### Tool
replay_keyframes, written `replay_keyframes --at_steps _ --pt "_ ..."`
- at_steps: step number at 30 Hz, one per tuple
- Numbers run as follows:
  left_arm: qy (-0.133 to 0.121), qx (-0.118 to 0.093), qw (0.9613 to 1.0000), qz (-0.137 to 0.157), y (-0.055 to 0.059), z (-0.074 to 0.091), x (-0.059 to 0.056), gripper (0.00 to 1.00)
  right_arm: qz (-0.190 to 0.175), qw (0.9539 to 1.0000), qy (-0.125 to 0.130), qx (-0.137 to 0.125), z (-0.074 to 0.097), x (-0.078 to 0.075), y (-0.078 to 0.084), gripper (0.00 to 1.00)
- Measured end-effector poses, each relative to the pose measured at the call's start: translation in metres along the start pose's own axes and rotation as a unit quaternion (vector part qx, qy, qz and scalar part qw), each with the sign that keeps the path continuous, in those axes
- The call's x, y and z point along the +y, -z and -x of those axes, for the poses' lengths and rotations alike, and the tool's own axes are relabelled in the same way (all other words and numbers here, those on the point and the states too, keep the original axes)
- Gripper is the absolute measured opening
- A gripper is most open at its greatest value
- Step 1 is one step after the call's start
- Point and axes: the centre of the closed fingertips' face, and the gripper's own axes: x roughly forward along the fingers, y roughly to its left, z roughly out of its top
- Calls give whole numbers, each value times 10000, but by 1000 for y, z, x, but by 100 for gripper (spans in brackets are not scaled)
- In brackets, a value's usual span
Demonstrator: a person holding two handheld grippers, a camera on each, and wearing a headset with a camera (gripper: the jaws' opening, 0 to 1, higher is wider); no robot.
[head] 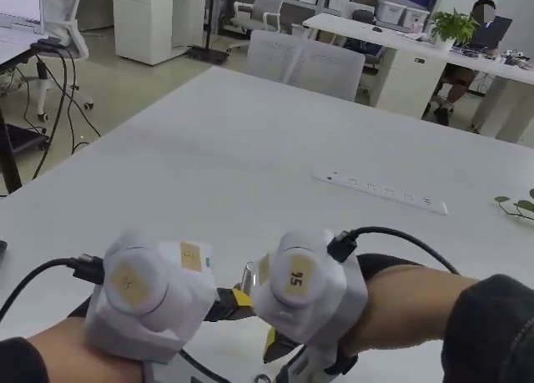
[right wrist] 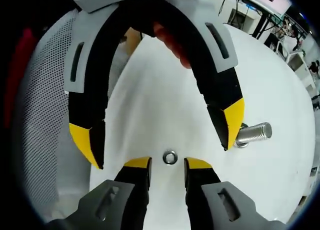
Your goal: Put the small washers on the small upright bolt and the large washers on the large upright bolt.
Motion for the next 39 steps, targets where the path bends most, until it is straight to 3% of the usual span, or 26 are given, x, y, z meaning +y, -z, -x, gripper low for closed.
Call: replay_keyframes --at_steps 10,19,25,39 --pt "4 -15 10000 3 -1 0 0 72 299 9995 9 81 -5 1 3 24" --pt "7 -19 10000 2 -1 -1 0 72 347 9994 27 77 -5 -1 4 22" --pt "5 -30 10000 3 -2 -1 0 72 480 9988 74 99 -6 -2 3 15" --pt "21 -36 10000 -10 -3 -1 -1 71 358 9993 87 80 -6 -1 3 13"
